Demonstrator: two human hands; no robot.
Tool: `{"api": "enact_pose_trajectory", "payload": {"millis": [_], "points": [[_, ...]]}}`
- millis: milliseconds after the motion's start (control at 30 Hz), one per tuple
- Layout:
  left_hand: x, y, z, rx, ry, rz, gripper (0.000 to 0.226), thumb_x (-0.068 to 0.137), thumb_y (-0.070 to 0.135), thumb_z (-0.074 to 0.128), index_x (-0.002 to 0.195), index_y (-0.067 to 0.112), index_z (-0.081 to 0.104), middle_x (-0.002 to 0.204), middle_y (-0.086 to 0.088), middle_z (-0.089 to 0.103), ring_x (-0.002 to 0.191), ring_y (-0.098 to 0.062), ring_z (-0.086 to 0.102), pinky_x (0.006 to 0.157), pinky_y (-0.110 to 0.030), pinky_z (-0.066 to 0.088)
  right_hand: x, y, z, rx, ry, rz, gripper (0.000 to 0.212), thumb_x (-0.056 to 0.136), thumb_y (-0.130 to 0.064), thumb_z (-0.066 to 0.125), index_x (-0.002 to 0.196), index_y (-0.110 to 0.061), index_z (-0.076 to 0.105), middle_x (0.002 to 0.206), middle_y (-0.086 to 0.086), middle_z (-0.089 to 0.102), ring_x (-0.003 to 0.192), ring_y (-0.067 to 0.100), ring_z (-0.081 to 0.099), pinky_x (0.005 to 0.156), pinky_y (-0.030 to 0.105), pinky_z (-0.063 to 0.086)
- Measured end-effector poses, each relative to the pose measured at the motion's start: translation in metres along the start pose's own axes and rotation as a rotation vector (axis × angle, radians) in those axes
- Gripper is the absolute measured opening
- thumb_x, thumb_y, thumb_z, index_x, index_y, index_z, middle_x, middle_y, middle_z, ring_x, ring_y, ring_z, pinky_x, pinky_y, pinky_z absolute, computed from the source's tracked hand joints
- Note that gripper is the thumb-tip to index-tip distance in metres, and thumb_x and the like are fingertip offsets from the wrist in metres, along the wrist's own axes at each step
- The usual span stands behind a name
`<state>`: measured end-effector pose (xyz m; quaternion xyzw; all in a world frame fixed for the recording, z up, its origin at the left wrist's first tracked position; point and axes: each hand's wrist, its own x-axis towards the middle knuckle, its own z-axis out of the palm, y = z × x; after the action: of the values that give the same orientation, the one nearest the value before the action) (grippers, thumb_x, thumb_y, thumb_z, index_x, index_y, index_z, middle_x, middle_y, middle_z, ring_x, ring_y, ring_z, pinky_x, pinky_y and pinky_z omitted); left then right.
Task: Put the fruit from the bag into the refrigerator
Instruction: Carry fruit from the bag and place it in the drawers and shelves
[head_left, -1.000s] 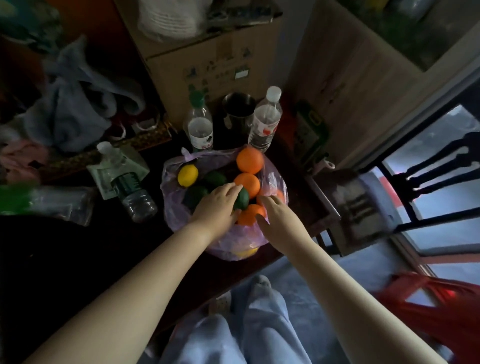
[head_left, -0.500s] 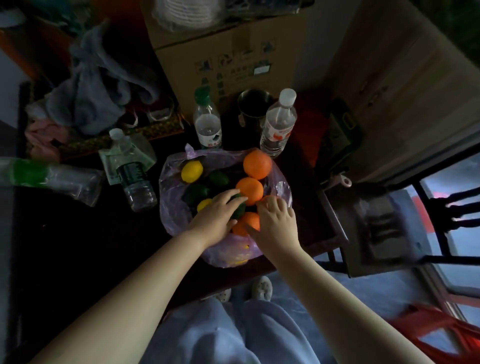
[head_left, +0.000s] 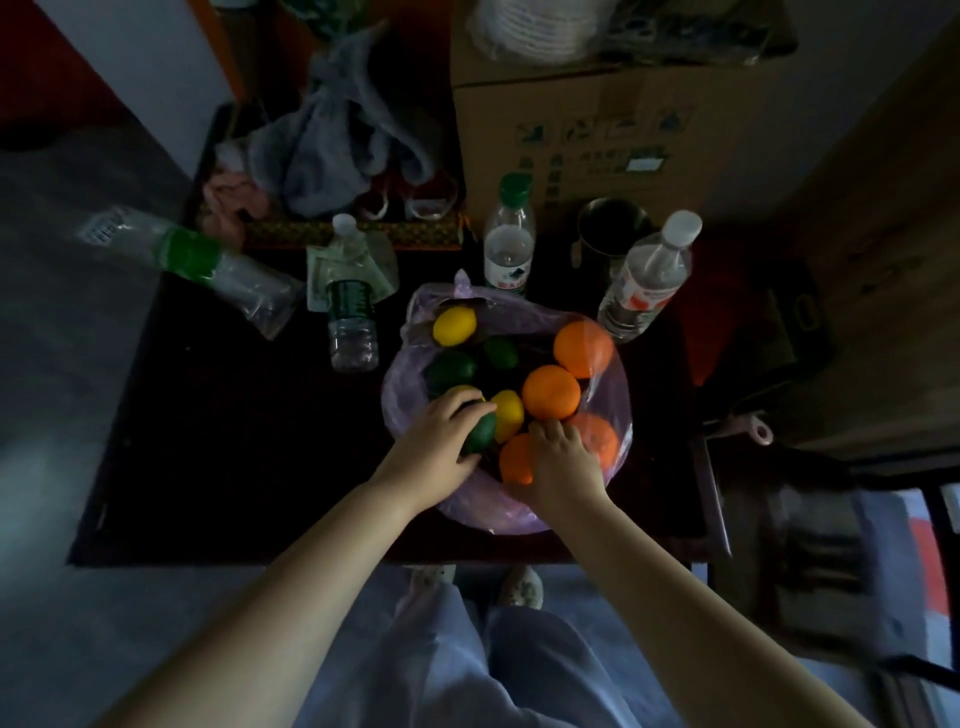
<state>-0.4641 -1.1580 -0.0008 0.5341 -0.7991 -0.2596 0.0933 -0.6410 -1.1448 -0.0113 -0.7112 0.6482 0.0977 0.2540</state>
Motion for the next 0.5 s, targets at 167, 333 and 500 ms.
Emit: {"api": "enact_pose_trajectory", "payload": {"millis": [167,333,500], "points": [[-0.006,0.0,-0.003,-0.018,-0.004,0.0,0.061,0.084,0.016,0.066,0.139,0.023,0.04,0.144,0.006,0.032,0.134,-0.015,0.033,0.106,-0.03,0.036,-0.003,0.001,0.001,0.03,0.061,-0.015,0.073,0.078,-0.05,0.063,0.135,-0.015,0.035,0.137,0.006,0.04,0.127,0.027,0.036,0.101,0.036,0.035],[-0.005,0.003,-0.026,-0.029,0.013,0.059,0.061,0.086,0.021,0.064,0.14,0.027,0.038,0.146,0.008,0.03,0.134,-0.015,0.033,0.104,-0.033,0.04,-0.018,-0.002,-0.013,0.154,0.273,0.031,0.073,0.072,-0.056,0.068,0.125,-0.011,0.044,0.125,0.009,0.051,0.116,0.03,0.044,0.093,0.038,0.039],[0.0,0.002,-0.051,-0.089,0.003,0.202,0.06,0.085,0.022,0.066,0.14,0.026,0.04,0.145,0.008,0.032,0.135,-0.015,0.031,0.107,-0.033,0.037,-0.047,-0.026,-0.039,0.292,0.493,0.139,0.084,0.072,-0.053,0.071,0.137,-0.013,0.037,0.137,0.008,0.045,0.122,0.028,0.044,0.099,0.036,0.035]]}}
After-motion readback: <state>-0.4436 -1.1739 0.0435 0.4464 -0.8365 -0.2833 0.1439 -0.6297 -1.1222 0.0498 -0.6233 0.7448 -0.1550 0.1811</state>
